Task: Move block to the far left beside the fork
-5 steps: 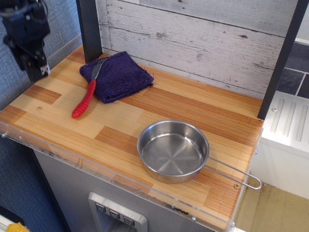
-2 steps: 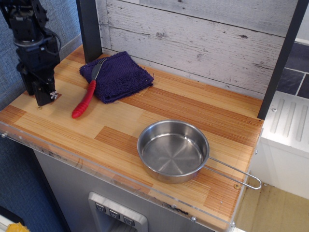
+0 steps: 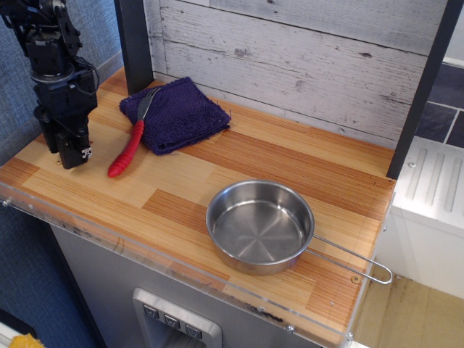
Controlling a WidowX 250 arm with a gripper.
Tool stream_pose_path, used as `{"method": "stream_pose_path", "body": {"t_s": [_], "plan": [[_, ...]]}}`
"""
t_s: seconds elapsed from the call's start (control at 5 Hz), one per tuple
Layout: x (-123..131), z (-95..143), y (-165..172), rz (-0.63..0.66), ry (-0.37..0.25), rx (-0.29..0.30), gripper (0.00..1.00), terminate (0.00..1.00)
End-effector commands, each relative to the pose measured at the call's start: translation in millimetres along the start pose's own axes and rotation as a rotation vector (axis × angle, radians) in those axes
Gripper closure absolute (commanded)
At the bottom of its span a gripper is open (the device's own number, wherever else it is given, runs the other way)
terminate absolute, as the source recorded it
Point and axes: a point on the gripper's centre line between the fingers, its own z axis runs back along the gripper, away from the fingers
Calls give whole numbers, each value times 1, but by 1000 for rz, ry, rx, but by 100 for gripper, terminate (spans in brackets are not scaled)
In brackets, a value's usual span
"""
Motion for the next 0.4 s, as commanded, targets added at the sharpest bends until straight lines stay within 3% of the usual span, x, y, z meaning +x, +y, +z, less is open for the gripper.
{"method": "stream_pose_path", "body": {"t_s": [0.0,0.2], "plan": [[-2,7,-3,18,-8,28,0,0],[-3,7,-3,12,13,11,0,0]]}}
